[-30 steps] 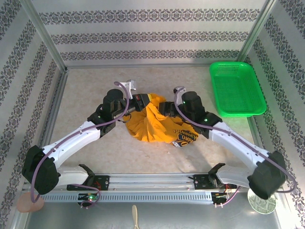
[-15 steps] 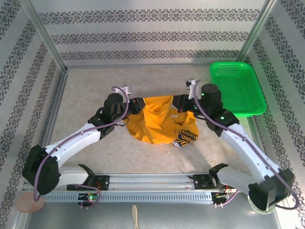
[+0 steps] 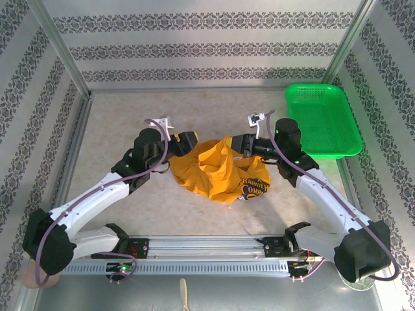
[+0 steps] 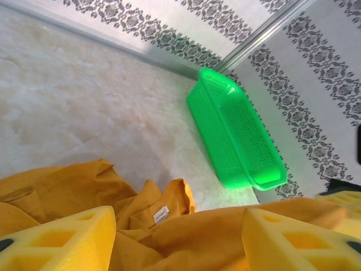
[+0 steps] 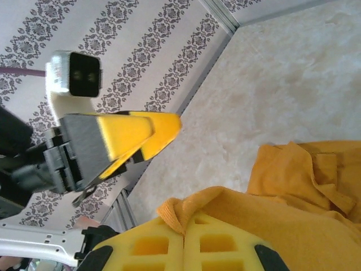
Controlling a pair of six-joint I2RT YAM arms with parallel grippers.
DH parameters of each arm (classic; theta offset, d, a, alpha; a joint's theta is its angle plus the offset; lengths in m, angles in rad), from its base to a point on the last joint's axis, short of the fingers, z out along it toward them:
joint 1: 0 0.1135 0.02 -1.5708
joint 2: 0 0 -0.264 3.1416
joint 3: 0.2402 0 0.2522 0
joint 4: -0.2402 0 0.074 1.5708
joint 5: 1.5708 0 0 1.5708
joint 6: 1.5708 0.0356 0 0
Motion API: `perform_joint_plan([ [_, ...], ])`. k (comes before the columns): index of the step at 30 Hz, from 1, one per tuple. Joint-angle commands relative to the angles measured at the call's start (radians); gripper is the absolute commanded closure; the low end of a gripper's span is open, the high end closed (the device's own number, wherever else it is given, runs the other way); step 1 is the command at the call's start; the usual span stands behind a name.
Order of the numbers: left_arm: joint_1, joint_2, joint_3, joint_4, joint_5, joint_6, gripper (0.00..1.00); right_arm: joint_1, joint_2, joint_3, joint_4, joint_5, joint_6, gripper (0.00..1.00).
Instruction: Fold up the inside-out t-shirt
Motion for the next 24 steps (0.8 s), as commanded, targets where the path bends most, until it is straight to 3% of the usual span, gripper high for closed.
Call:
perform_joint_plan([
  [1, -0.085, -0.048, -0.045, -0.053, -0.133, -0.040, 0.41, -0.007, -0.022, -0.018, 0.059, 0.009, 0.013, 1.00],
  [5, -0.213, -0.073, -0.070, -0.078, -0.338, -0.132, 0.44, -0.008, -0.030, -0.041, 0.065, 0.030, 0.020, 1.00],
  [9, -0.285, -0.027, -0.041, -0.152, -0.462, -0.237, 0.46, -0.009, -0.033, -0.053, 0.076, 0.037, 0.030, 1.00],
  [24, -0.293, 0.194, 0.104, -0.260, -0.463, -0.290, 0.53, -0.009, -0.046, -0.076, 0.104, 0.045, 0.048, 1.00],
])
